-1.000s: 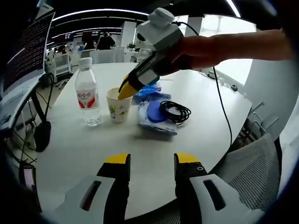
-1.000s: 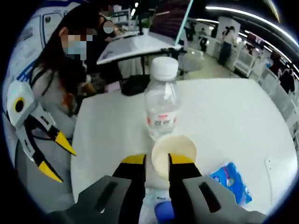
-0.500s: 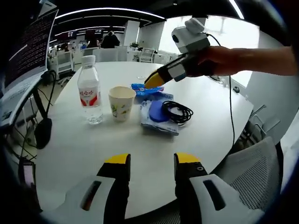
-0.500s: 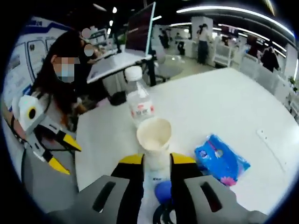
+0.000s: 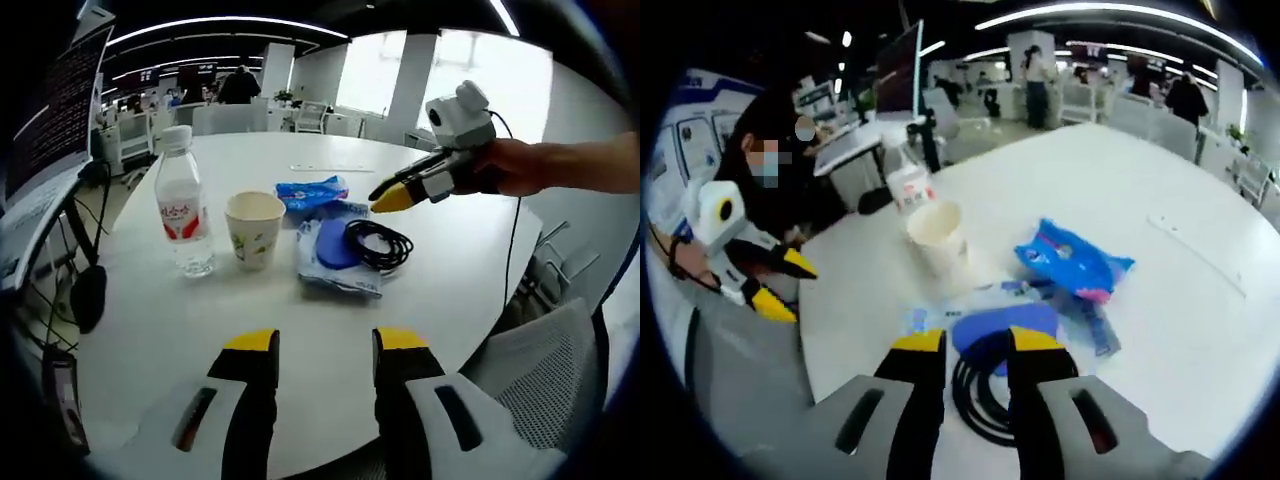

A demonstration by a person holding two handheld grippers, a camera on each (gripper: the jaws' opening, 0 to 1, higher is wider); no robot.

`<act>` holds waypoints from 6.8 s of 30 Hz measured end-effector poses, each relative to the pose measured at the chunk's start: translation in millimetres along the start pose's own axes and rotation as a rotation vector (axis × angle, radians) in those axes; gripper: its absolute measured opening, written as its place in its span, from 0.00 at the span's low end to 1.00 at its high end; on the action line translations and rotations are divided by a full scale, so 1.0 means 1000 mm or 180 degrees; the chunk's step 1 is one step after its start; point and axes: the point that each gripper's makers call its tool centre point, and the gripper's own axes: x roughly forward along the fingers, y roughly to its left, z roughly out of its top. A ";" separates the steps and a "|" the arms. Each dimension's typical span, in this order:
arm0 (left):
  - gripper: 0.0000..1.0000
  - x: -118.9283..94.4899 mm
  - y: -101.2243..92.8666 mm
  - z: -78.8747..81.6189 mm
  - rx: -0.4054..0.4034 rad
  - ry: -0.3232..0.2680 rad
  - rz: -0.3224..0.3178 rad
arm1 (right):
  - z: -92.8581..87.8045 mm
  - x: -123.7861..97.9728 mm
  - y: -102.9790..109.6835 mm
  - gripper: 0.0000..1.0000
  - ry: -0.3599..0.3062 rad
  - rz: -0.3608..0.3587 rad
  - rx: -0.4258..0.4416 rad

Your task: Arrange the tabletop items into an orderly group along one side of the table until the central work area is clear of visible clutter.

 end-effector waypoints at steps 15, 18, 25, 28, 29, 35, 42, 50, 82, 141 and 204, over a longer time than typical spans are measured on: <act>0.36 0.011 -0.003 0.006 0.0069 0.0049 -0.0030 | -0.047 -0.030 -0.005 0.24 -0.0121 -0.0165 0.0490; 0.36 0.012 -0.005 0.006 0.0075 0.0052 -0.0036 | -0.058 -0.032 -0.003 0.24 -0.0107 -0.0176 0.0547; 0.36 0.012 -0.006 0.005 0.0113 0.0067 -0.0025 | -0.065 -0.034 -0.002 0.23 -0.0113 -0.0190 0.0622; 0.36 0.013 -0.007 0.005 0.0140 0.0080 -0.0035 | -0.065 -0.035 -0.002 0.23 -0.0118 -0.0198 0.0650; 0.36 0.013 -0.008 0.005 0.0150 0.0084 -0.0036 | -0.065 -0.035 -0.002 0.23 -0.0117 -0.0198 0.0654; 0.36 0.014 -0.008 0.006 0.0157 0.0084 -0.0041 | -0.065 -0.034 -0.003 0.23 -0.0116 -0.0200 0.0656; 0.36 0.014 -0.007 0.008 0.0174 0.0084 -0.0046 | -0.061 -0.026 -0.005 0.23 -0.0086 -0.0179 0.0636; 0.36 0.009 -0.002 0.011 0.0151 0.0043 0.0006 | -0.051 -0.007 -0.011 0.23 -0.0019 -0.0131 0.0596; 0.35 0.002 0.006 0.007 0.0021 0.0013 0.0105 | -0.056 0.035 -0.012 0.27 0.0490 0.0040 0.0050; 0.35 -0.003 0.010 0.005 -0.0083 -0.0098 0.0140 | -0.063 0.030 0.007 0.17 0.0814 0.0208 -0.0380; 0.37 0.018 0.001 0.025 0.0303 0.0022 -0.0185 | -0.042 -0.034 -0.027 0.03 0.0267 -0.0318 -0.0048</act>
